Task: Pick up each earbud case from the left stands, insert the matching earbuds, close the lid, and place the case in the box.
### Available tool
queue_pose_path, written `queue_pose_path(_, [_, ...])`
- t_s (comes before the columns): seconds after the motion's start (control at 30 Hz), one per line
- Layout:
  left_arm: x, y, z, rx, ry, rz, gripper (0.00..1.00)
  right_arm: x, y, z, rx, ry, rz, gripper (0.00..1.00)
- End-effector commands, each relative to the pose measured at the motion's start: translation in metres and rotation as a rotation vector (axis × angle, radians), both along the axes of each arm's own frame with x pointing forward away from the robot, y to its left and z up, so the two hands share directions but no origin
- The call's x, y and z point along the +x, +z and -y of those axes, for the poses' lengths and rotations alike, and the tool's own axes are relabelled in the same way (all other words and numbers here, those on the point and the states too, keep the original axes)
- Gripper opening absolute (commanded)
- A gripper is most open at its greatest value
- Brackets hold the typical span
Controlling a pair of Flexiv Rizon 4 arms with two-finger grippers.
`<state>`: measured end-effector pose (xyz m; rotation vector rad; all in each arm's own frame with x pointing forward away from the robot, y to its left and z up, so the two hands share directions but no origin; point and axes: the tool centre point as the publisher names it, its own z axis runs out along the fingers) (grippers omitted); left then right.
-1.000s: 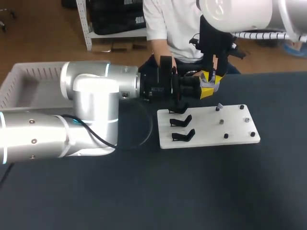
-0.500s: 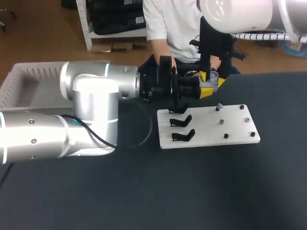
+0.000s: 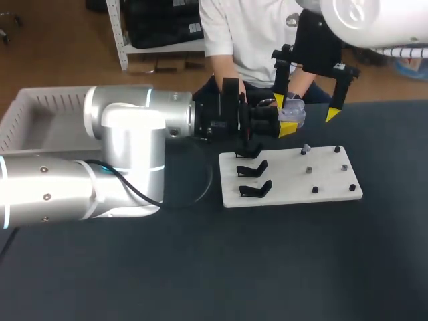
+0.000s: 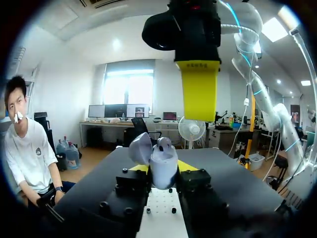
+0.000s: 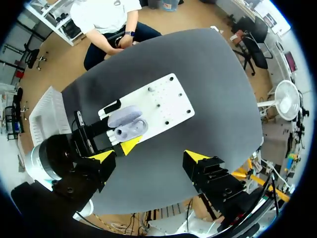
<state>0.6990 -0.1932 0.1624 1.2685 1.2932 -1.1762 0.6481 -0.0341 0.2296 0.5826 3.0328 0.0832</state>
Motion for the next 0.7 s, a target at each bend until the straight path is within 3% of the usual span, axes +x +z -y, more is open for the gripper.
queue_pose_path(0.03, [0.0004,-0.0012,0.0004,-0.005,0.001,0.003,0.0,-0.0454,-0.0082,0.0264,0.097,0.115,0.19,1.0])
queue_pose_path(0.1, [0.0004,-0.0012,0.0004,-0.005,0.001,0.003,0.0,-0.0505,-0.0122,0.0276,0.081,0.165,0.202,1.0])
queue_pose_path(0.7, [0.0004,-0.0012,0.0004,-0.005,0.001,0.003,0.0,-0.0519,-0.014,0.0285,0.066,0.156,0.211,1.0])
